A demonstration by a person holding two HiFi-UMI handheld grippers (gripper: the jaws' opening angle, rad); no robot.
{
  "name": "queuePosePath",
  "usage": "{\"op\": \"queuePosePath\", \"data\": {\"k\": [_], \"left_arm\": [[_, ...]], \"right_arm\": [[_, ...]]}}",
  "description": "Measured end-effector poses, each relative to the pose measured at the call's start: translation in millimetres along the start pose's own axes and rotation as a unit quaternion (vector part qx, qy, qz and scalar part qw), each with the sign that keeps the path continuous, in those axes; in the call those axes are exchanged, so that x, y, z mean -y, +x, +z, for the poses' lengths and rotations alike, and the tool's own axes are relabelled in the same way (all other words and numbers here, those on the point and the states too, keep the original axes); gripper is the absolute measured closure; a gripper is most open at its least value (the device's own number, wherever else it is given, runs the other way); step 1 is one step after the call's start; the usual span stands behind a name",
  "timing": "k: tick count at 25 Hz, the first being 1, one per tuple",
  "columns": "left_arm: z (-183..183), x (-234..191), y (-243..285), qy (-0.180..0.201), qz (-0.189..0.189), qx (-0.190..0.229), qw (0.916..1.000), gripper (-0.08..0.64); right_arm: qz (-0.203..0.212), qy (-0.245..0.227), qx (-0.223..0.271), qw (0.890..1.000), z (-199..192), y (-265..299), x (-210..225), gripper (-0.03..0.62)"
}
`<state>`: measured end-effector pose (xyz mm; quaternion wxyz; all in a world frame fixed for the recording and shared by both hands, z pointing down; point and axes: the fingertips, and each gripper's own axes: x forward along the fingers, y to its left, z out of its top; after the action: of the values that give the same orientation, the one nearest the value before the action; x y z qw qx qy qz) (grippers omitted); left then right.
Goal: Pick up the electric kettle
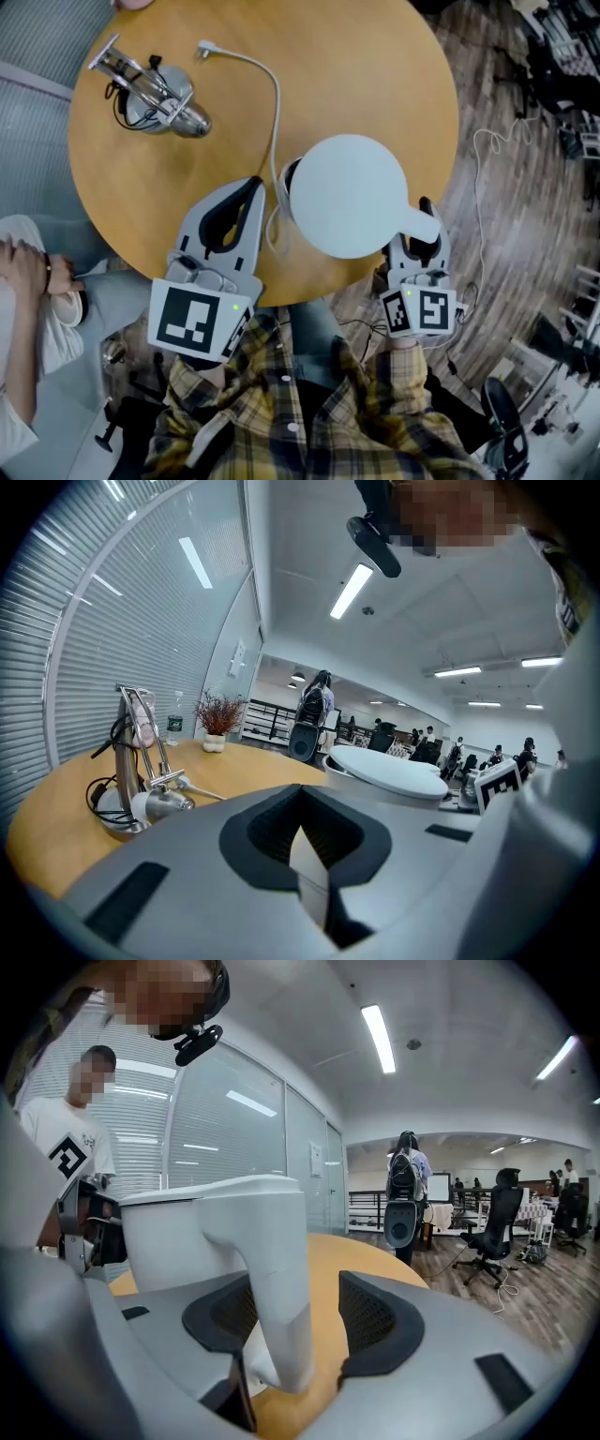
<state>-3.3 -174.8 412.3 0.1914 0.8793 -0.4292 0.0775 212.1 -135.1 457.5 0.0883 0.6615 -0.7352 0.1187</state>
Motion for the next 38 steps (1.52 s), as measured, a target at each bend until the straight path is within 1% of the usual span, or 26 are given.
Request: {"op": "queuePosePath", "data": {"k": [5,8,10,13,16,19,22,29,32,38], "left_arm": [[0,-3,5,0.000,-0.003,-0.004,1.0000,0.557],[0,-4,5,-0.002,0.000,-0.005,1.0000,0.557],[1,-5,6,0.001,0.002,-0.002,1.0000,0.557],[0,-7,5,0.000,0.005,-0.002,1.0000,0.557],[2,-9,5,0.003,0.007,0.004,1.0000,0.557],[3,-8,3,0.002,0.008,0.007,0.9999,0.557],[5,-7,2,0.005,0.006,0.007,0.9999,0.557],[8,-5,-1,0.003,0.008,0.009,0.9999,0.557],[13,-6,-2,0.008,0.009,0.014,0.9998,0.557],[20,-7,-3,0.008,0.012,0.020,0.9997,0.557]], "right_arm": [[0.000,0.020,-0.001,1.000,-1,11,2,0.328],[0.003,0.022,0.003,1.000,1,13,1,0.339],[0.004,0.017,0.007,1.000,2,13,-1,0.362],[0.001,0.010,0.016,1.000,6,16,-5,0.431],[-0.001,0.014,0.023,1.000,9,20,-7,0.471],[-0.007,0.004,0.023,1.000,9,20,-7,0.505],[-0.008,-0.003,0.021,1.000,8,20,-8,0.511],[-0.015,0.002,0.024,1.000,9,20,-5,0.514],[-0.020,0.007,0.027,0.999,10,20,-4,0.514],[-0.030,0.022,0.031,0.999,13,23,0,0.514]]}}
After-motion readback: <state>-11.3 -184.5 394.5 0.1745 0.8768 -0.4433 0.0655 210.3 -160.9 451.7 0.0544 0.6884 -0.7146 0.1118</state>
